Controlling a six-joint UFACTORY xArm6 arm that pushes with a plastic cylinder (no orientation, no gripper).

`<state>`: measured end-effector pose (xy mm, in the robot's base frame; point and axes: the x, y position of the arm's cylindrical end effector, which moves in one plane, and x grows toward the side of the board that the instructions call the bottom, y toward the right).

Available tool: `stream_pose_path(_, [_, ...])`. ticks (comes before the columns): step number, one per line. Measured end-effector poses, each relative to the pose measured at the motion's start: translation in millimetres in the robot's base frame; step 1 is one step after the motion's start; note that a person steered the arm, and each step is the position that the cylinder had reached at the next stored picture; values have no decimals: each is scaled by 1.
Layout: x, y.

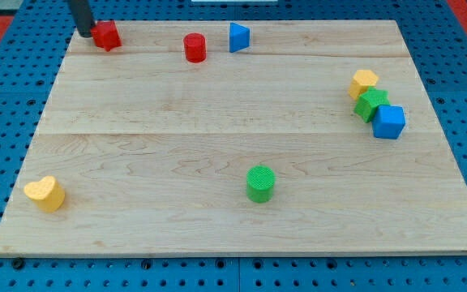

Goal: Place the red star towards the top of the red circle

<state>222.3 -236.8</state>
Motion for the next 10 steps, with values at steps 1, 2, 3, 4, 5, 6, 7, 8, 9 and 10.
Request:
stream_pose_path(1, [0, 44])
stream_pose_path(2, [0, 85])
stream_pose_path(3, [-4, 106])
stream_pose_path(4, [-31, 107])
stream_pose_path(5, [-30, 87])
stream_pose_path(6, [2, 75])
stream_pose_path(7, [20, 82])
stream_pose_path(8, [20, 83])
stream_pose_path(9, [19, 91])
stream_pose_path(10, [7, 101])
